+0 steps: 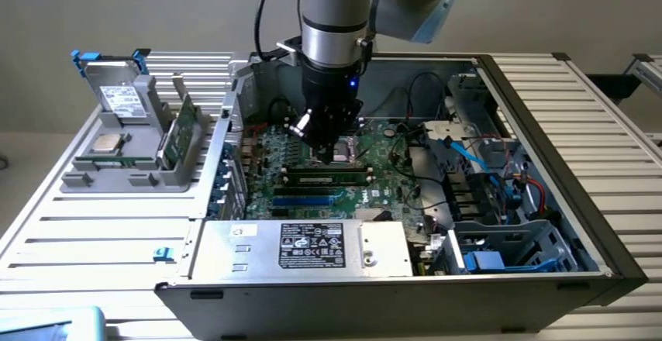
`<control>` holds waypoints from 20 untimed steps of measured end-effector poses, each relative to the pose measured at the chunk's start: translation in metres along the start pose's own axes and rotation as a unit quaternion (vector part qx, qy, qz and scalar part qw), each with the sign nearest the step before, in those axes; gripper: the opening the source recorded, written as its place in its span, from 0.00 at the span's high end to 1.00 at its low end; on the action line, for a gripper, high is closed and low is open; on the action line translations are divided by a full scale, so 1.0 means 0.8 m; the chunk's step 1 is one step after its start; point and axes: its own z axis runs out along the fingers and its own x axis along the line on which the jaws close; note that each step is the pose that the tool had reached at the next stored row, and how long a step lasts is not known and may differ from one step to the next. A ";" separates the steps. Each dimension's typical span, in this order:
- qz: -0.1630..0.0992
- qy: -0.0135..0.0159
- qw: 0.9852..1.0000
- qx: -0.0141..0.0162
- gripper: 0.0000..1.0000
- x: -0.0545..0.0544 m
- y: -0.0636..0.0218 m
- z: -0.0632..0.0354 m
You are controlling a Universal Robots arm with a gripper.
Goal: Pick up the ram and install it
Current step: 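Press down the ram until it locks into place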
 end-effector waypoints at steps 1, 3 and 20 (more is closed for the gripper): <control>0.005 -0.001 1.000 0.001 0.89 0.000 0.000 0.000; 0.015 -0.004 1.000 0.003 0.89 0.000 0.000 0.000; 0.112 -0.015 0.994 0.011 0.89 0.000 0.000 0.000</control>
